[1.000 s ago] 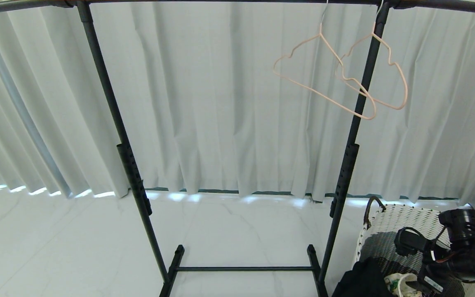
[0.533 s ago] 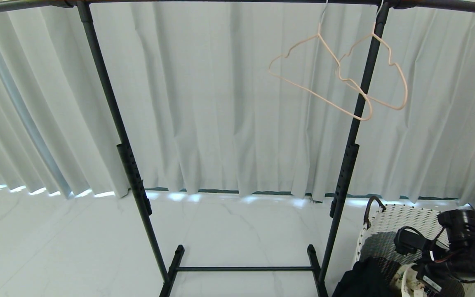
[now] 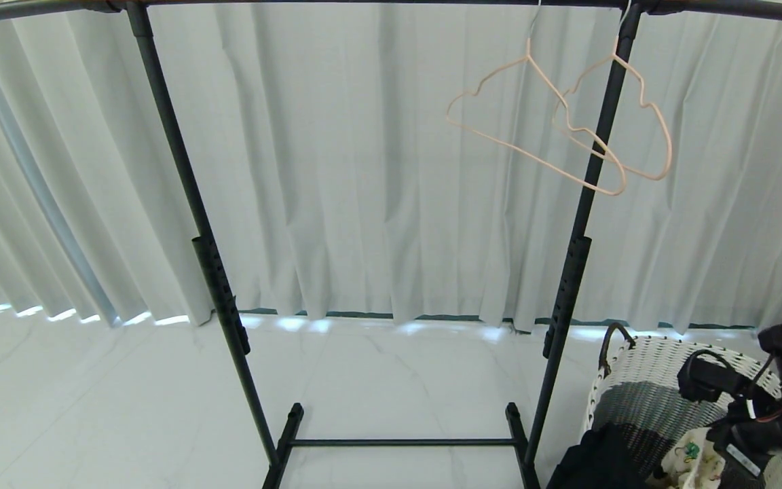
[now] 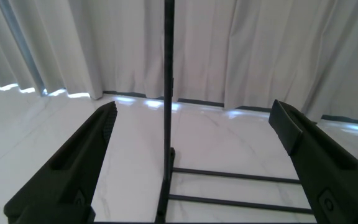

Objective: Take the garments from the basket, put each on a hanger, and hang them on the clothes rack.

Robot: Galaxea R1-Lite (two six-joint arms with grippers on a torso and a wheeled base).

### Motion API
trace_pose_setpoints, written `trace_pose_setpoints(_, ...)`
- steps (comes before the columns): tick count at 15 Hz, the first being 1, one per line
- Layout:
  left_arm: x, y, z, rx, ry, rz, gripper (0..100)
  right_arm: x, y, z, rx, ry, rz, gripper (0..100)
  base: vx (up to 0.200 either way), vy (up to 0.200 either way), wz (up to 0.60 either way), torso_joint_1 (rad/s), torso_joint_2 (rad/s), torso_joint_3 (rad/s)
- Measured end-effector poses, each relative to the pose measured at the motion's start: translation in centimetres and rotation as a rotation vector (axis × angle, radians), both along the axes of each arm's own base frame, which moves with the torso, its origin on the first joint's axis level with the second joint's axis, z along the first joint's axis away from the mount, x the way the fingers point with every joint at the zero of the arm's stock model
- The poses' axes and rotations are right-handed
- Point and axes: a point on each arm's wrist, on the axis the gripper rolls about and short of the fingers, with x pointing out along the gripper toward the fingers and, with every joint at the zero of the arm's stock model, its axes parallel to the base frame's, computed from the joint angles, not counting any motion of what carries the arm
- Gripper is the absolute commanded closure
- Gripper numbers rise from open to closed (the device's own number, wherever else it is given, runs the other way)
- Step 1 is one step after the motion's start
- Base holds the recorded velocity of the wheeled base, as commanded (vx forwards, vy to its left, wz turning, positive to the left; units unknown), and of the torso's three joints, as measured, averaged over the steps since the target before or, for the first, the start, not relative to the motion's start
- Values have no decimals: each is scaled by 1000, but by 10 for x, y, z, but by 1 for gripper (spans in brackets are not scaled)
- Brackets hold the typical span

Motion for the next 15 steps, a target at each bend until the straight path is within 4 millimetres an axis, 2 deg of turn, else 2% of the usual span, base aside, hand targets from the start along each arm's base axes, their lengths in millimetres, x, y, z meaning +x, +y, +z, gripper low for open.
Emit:
trace_pose_setpoints(4, 0, 0, 0, 0, 0, 0, 0, -33, 6, 96, 35, -72, -26, 100, 0, 0, 0, 0, 0, 0)
trace_pose_setpoints(6, 0, 0, 0, 2, 0, -1, 0, -53, 11, 144, 35, -155, -15, 100, -200, 0, 0, 2, 0, 2)
trace_pose_setpoints(8, 0, 0, 0, 5, 1, -1, 0, -70, 17, 180, 32, -255, 11, 100, -200, 0, 0, 0, 2, 2)
trace_pose_setpoints(11, 0, 0, 0, 8, 0, -1, 0, -85, 22, 211, 31, -350, 40, 100, -200, 0, 0, 1, 5, 2)
trace_pose_setpoints(15, 0, 0, 0, 9, 0, -1, 0, -92, 28, 226, 35, -395, 76, 100, -200, 0, 0, 4, 1, 0)
